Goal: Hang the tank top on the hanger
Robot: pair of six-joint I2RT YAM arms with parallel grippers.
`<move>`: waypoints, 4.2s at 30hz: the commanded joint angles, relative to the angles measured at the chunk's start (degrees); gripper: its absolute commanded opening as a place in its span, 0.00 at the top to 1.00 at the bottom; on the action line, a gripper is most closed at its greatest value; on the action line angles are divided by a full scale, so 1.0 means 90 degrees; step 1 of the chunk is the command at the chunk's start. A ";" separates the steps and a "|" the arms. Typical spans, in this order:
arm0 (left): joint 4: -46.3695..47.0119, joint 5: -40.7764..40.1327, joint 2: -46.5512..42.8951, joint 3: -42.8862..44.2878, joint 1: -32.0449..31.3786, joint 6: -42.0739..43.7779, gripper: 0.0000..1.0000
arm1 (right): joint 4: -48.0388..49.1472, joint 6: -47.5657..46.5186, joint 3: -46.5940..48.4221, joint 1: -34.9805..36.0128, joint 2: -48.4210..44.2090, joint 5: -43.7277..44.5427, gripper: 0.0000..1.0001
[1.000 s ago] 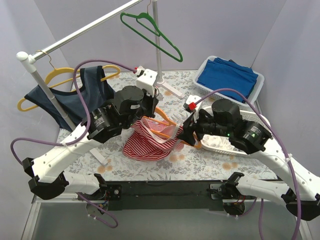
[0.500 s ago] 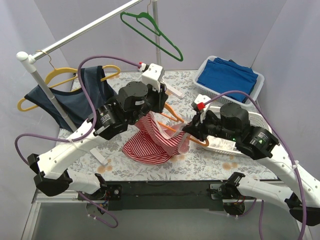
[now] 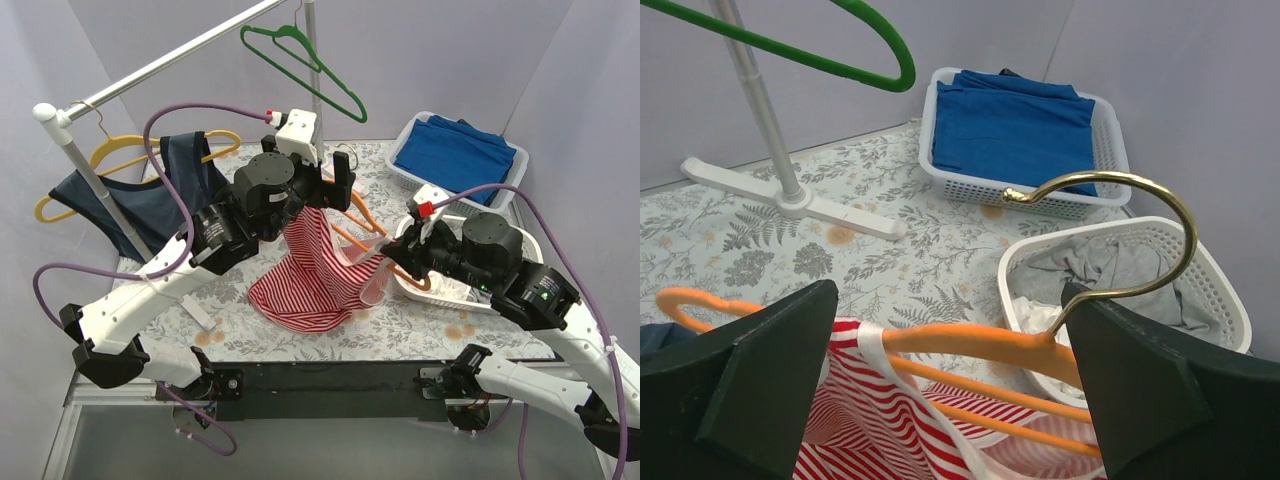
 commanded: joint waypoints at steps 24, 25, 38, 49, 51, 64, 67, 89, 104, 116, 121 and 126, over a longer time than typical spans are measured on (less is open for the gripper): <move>0.0951 0.0845 -0.1294 -0.1158 -0.0015 0.0543 0.02 | 0.0113 0.0271 0.0395 -0.0009 0.0062 0.0479 0.99; 0.0854 0.0767 -0.1303 -0.1177 -0.0016 0.0514 0.02 | 0.0113 0.0280 0.0414 -0.0009 0.0043 0.0547 0.99; -0.0055 -0.0562 -0.0631 -0.1217 0.0052 -0.0599 0.37 | 0.0093 0.0330 0.0951 -0.0009 0.0218 0.0743 0.99; -0.0289 -0.1156 0.0112 -0.0455 0.0394 -0.1117 0.63 | 0.0074 0.0339 0.1205 -0.0009 0.0424 0.0840 0.99; -0.0290 -0.1216 0.0122 -0.0358 0.0463 -0.1118 0.78 | 0.0025 0.0329 0.1322 -0.0009 0.0433 0.0958 0.99; -0.0914 -0.1382 0.0483 0.0297 0.1000 -0.1400 1.00 | -0.0073 0.0154 0.2765 -0.0009 0.0804 0.1622 0.99; -0.0924 -0.1401 0.0435 0.0346 0.1107 -0.1449 1.00 | -0.0199 0.0037 0.3302 -0.0009 0.1087 0.1602 0.99; -0.0934 -0.0582 -0.0209 0.0912 0.1147 -0.1147 0.30 | -0.0444 0.0212 0.3149 -0.0018 0.1674 0.1144 0.99; -0.1071 -0.0640 -0.0913 0.0707 0.1147 -0.1254 0.28 | 0.0239 -0.0423 0.3958 -0.1013 0.3440 -0.1228 0.99; -0.0358 -0.0016 -0.1235 0.0746 0.1147 -0.0737 0.27 | 0.0678 -0.0520 0.6389 -0.1747 0.5462 -0.2401 0.99; -0.0514 0.0804 -0.1216 0.0610 0.1147 -0.0512 0.26 | 0.1108 -0.0510 0.6645 -0.1747 0.5853 -0.2567 0.99; -0.0650 0.1712 -0.1352 -0.0071 0.1147 -0.0561 0.27 | 0.1431 -0.0520 0.6966 -0.1756 0.6233 -0.2860 0.99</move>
